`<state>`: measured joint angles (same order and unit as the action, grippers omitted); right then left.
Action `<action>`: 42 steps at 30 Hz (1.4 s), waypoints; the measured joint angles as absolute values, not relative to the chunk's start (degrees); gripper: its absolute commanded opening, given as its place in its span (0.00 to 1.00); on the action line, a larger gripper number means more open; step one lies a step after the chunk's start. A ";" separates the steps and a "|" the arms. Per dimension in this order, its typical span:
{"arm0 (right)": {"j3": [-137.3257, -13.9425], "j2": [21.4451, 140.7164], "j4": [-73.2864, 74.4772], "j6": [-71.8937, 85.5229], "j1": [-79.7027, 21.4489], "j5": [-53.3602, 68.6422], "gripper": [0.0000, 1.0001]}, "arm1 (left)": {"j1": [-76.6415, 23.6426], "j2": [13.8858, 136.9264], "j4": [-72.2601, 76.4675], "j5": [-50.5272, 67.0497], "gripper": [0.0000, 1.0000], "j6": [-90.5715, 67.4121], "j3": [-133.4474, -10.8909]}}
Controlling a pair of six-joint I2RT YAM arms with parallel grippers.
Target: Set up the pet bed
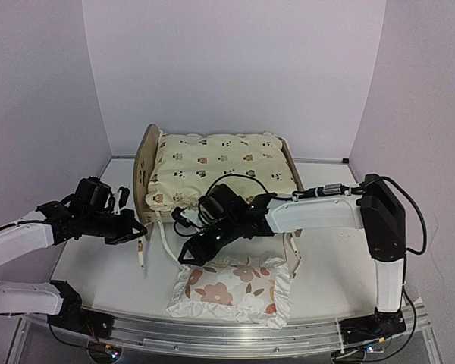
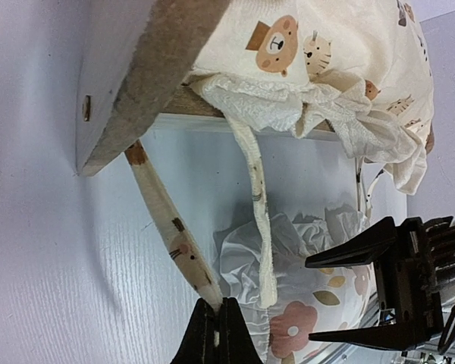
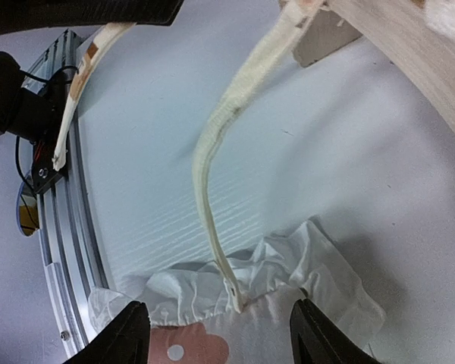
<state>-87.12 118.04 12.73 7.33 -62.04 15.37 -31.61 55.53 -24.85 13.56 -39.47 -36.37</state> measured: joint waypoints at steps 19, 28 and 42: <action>-93.89 128.96 12.56 6.68 -62.05 3.80 0.31 | -32.73 61.09 -19.90 15.82 0.00 -38.83 -35.97; -111.74 140.61 13.01 9.85 -65.84 6.10 0.30 | -32.73 57.81 -23.50 11.08 0.00 -39.02 -35.97; -112.26 143.02 11.52 12.49 -67.32 2.65 0.31 | -32.71 55.88 -27.80 6.56 0.00 -39.79 -35.47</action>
